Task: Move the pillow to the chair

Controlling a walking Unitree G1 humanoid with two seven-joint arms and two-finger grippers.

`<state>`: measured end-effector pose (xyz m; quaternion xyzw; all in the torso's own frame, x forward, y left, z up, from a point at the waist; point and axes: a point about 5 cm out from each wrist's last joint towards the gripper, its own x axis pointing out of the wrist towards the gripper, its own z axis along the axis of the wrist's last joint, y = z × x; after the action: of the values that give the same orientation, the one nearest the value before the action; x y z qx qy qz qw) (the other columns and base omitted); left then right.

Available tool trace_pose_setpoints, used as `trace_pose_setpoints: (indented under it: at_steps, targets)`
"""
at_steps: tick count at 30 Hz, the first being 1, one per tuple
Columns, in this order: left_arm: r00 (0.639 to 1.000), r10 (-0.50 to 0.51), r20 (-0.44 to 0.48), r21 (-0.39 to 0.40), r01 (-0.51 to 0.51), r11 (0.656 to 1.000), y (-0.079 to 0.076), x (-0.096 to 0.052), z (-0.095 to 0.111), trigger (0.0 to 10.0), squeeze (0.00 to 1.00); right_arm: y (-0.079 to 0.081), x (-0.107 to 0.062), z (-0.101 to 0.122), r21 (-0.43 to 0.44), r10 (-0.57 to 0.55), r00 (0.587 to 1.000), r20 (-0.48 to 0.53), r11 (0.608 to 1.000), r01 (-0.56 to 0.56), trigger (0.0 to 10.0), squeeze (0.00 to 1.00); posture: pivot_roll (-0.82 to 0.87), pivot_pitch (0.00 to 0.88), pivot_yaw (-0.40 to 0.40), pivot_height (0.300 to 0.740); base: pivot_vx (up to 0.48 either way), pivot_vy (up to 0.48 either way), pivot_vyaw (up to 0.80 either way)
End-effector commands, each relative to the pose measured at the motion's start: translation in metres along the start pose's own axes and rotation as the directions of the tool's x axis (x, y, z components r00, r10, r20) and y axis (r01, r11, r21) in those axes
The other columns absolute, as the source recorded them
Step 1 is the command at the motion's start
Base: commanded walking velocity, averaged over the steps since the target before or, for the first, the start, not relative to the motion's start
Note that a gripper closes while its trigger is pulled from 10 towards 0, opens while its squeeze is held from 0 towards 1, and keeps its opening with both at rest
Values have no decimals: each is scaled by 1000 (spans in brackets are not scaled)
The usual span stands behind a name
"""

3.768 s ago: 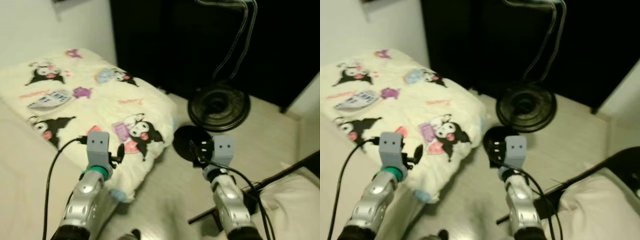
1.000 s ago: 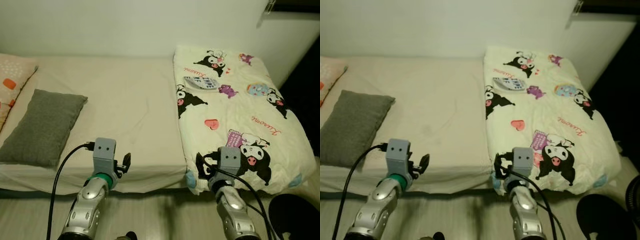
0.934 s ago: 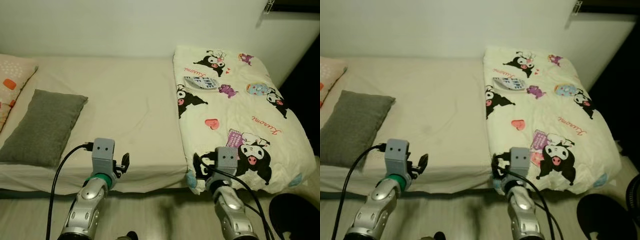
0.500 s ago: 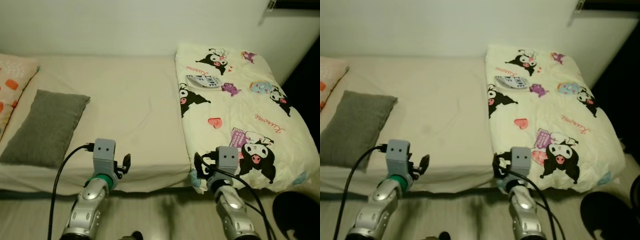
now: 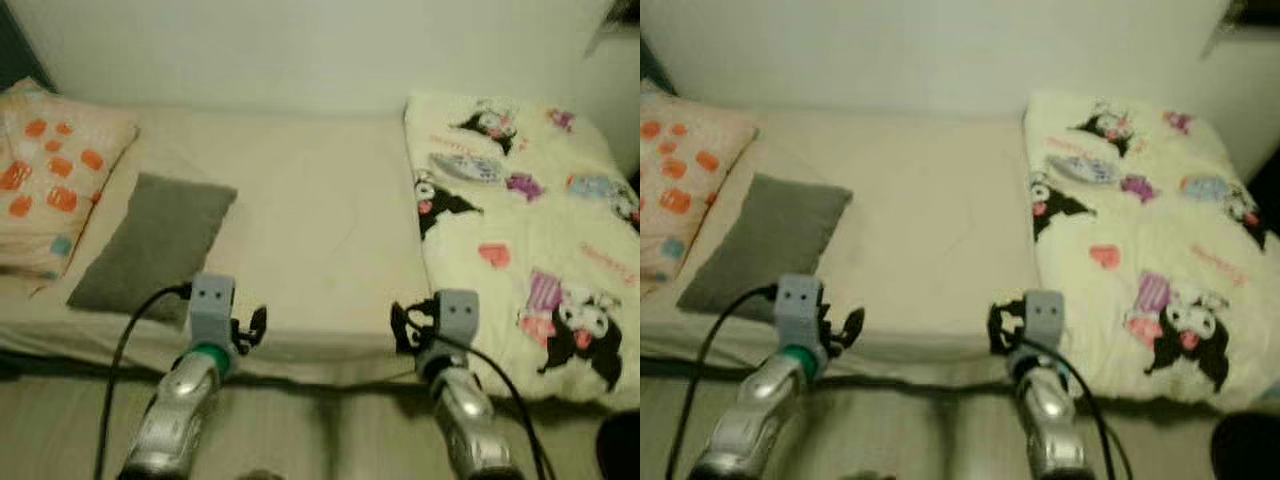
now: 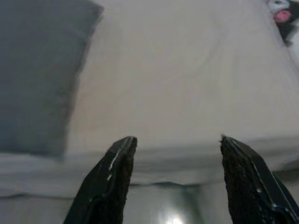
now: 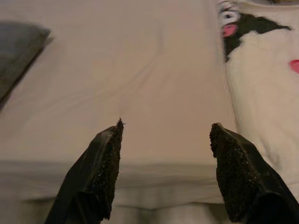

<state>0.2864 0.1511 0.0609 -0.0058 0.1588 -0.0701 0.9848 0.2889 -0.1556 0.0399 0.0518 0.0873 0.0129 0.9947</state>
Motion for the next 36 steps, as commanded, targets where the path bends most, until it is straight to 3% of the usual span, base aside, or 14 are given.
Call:
trace_pose_setpoints:
  at_steps: [1, 14, 36]
  targets:
    - [1000, 5, -31, 3, -5, 1000, 0, -2, -6, 10000, 0, -3, -3, -6, 0, -9, 1000, -26, 1000, 9, 10000, 0, 79, 0, 71, 740, 0, -480, 0]
    - [999, -33, -36, 14, 34, 999, -5, -3, -6, 10000, 0, -2, -2, -8, 9, -14, 999, -38, 1000, 14, 10000, 0, 89, 0, 81, 740, 0, 0, 0]
    - [999, 52, 8, 37, -52, 998, 0, 2, -4, 10000, 0, -6, -2, -10, -16, -11, 998, -58, 1000, 10, 10000, 0, 73, 0, 68, 740, 0, 0, 0]
